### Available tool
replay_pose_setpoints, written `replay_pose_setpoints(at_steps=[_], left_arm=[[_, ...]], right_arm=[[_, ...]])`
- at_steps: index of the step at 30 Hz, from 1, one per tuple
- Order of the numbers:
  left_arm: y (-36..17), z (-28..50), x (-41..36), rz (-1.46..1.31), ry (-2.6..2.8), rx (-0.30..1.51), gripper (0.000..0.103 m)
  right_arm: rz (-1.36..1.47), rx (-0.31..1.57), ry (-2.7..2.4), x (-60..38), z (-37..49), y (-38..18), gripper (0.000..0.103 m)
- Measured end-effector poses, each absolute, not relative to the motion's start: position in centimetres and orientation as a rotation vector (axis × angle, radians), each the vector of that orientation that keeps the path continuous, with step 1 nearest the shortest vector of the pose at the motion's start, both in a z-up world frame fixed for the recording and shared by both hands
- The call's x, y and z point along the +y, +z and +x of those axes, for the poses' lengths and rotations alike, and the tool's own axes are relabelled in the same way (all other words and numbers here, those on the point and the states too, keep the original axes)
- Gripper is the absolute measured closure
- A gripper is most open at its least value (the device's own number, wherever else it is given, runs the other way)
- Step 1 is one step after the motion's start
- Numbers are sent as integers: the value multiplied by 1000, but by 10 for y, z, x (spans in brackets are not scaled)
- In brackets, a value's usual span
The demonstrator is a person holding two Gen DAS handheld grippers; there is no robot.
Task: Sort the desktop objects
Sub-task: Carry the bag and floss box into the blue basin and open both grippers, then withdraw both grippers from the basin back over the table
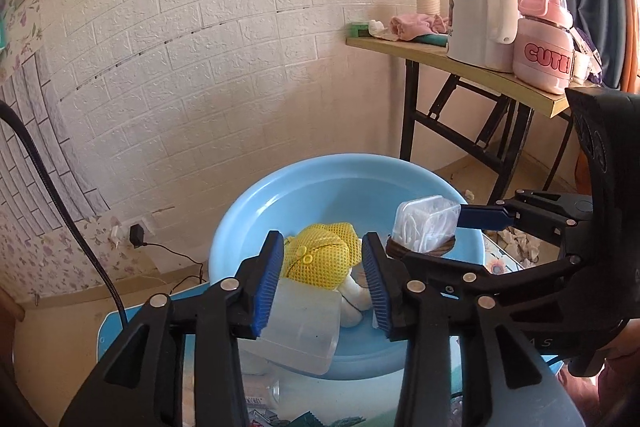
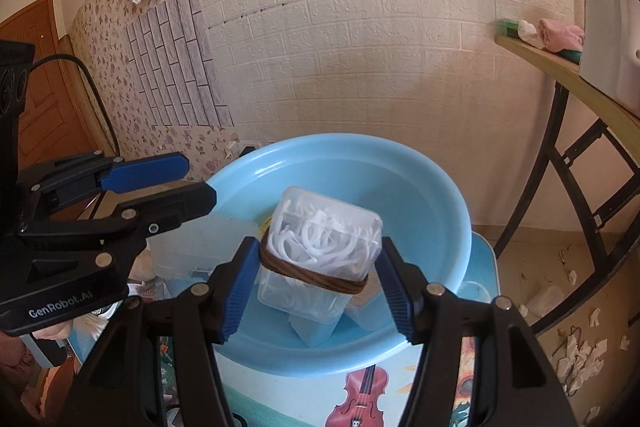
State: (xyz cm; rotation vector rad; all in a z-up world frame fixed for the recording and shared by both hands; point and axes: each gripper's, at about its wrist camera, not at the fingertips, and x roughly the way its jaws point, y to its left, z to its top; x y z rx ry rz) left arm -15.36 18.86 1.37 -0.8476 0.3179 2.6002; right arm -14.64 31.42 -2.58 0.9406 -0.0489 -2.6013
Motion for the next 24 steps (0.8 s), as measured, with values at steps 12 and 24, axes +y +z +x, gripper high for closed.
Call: replay_pose_setpoints(at_steps=[12, 24], left_arm=[[10, -140, 178, -872, 2616, 300, 25], [-4, -105, 133, -941, 2677, 227, 15]], right_arm=[[1005, -79, -2595, 321, -133, -31, 43], [1065, -32, -2594, 310, -109, -33, 37]])
